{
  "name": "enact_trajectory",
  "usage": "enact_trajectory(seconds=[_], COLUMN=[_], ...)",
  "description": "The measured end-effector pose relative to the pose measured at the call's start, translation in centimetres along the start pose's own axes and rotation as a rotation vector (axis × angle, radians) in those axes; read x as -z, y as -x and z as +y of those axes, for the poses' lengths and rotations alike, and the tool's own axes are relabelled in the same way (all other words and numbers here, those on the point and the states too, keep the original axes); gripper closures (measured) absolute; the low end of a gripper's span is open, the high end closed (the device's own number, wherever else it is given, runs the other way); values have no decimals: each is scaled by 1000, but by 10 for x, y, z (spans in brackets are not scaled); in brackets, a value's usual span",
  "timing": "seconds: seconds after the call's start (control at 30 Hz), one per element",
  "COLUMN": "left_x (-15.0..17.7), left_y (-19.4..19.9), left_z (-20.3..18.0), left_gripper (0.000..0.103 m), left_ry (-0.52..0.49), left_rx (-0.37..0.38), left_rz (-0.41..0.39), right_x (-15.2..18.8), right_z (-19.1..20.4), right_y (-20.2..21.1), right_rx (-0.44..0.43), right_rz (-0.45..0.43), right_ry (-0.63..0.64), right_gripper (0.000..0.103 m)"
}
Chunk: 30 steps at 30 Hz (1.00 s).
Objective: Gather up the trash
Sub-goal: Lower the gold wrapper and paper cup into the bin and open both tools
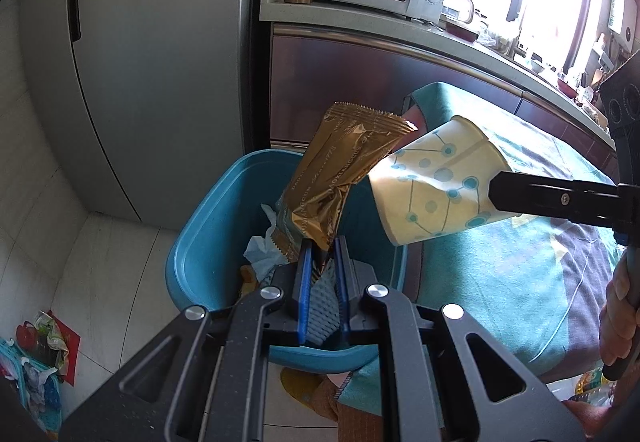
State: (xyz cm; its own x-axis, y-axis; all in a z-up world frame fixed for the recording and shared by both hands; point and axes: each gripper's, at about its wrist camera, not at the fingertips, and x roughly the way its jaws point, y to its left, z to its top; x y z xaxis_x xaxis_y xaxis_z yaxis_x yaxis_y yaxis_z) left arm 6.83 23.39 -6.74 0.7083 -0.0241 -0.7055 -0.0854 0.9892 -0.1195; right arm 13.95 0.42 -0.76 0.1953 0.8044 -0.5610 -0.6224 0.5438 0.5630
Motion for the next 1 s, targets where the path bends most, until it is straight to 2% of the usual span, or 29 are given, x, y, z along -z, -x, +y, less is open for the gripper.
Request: enact_trajectory(seconds=[0.7, 0.8, 0.9, 1.0], left_x=[4, 5, 6, 8], left_y=[-39, -45, -50, -50], left_z=[13, 17, 17, 17], left_gripper=[91, 91, 91, 89], left_ry=[42, 59, 70, 70], left_rx=[-41, -35, -32, -28], left_rz=[76, 89, 97, 93], right_x=[-3, -4, -4, -1], right_z=[19, 21, 22, 22], right_y=[-52, -61, -65, -63], right_rx=[65, 81, 99, 96], right_rz=[109, 124, 127, 128], right_ry=[34, 35, 30, 27], right_gripper=[95, 93, 81, 80])
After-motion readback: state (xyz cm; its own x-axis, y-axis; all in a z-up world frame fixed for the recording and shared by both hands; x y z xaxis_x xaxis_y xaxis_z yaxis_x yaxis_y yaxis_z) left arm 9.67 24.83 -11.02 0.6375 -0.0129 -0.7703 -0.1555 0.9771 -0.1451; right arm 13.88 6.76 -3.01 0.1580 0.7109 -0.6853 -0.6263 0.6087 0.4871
